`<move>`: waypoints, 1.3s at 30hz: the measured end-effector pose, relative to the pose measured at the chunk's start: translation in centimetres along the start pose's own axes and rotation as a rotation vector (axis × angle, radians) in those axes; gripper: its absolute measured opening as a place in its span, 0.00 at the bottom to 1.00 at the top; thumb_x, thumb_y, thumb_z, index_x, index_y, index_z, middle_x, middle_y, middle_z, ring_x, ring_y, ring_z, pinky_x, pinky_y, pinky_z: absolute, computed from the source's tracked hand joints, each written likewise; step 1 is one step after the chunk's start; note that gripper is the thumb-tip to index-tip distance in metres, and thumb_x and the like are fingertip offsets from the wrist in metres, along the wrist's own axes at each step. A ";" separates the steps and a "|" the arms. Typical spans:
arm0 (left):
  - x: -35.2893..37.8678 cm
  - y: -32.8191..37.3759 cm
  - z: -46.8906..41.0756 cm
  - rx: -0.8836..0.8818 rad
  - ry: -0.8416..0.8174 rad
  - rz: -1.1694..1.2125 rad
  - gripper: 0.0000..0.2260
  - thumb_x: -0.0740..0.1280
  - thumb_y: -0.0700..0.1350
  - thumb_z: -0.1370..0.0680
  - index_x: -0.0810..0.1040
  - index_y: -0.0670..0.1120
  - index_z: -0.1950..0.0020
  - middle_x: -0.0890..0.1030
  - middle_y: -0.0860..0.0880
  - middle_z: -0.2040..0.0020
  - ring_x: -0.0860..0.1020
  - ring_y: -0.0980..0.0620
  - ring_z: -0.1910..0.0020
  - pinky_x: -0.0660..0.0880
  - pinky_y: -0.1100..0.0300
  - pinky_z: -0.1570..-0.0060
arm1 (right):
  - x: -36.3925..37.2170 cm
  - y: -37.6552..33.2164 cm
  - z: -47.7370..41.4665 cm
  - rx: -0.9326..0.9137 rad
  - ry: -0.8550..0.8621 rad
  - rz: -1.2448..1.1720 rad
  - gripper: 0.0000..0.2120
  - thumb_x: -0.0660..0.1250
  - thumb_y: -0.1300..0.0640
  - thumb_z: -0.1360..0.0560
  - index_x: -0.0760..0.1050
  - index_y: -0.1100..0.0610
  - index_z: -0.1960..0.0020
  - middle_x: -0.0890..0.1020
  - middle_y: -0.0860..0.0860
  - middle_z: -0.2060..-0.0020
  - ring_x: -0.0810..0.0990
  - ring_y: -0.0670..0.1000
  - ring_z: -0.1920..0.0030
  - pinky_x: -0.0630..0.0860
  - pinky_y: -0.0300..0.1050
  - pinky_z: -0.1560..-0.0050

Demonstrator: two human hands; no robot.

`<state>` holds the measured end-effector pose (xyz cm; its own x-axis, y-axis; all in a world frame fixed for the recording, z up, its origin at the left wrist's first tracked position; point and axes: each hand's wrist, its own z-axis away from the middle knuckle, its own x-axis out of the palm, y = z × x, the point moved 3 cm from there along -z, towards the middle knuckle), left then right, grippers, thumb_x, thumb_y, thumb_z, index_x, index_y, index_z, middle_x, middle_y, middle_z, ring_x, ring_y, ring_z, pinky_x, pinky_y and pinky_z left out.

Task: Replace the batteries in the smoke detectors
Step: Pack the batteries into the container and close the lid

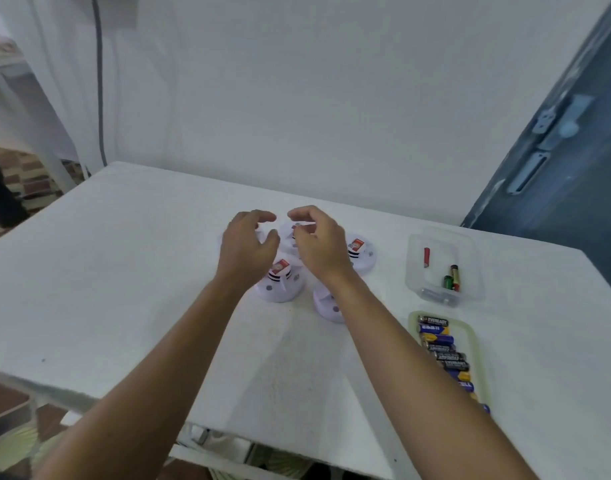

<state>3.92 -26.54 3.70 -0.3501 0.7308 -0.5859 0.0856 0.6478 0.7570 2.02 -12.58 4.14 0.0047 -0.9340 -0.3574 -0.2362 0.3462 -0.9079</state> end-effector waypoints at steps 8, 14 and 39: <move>6.9 8.6 5.6 0.092 -0.433 0.091 0.06 0.65 0.43 0.22 0.80 0.49 0.49 0.80 0.60 0.61 0.78 0.63 0.64 0.73 0.69 0.61 | -12.5 3.2 4.5 0.224 0.180 -0.091 0.10 0.62 0.61 0.23 0.81 0.51 0.56 0.85 0.46 0.61 0.83 0.45 0.60 0.76 0.40 0.57; 14.0 10.0 9.9 0.058 -0.744 -0.124 0.09 0.64 0.48 0.21 0.76 0.47 0.44 0.81 0.50 0.49 0.78 0.51 0.56 0.79 0.55 0.52 | -19.6 7.1 8.3 0.430 0.062 0.265 0.07 0.64 0.57 0.23 0.80 0.56 0.54 0.83 0.50 0.56 0.80 0.50 0.55 0.76 0.44 0.55; 15.5 8.4 13.2 -0.348 -0.636 0.094 0.15 0.58 0.49 0.19 0.70 0.43 0.36 0.77 0.44 0.43 0.77 0.46 0.47 0.77 0.51 0.50 | -21.7 11.2 13.2 0.540 0.156 0.478 0.09 0.73 0.59 0.33 0.73 0.59 0.66 0.73 0.55 0.68 0.72 0.56 0.66 0.67 0.43 0.64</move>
<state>11.51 -6.91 -2.88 0.2628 0.8319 -0.4887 -0.2502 0.5479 0.7982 12.06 12.77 -1.12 -0.1269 -0.6578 -0.7424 0.3340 0.6764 -0.6564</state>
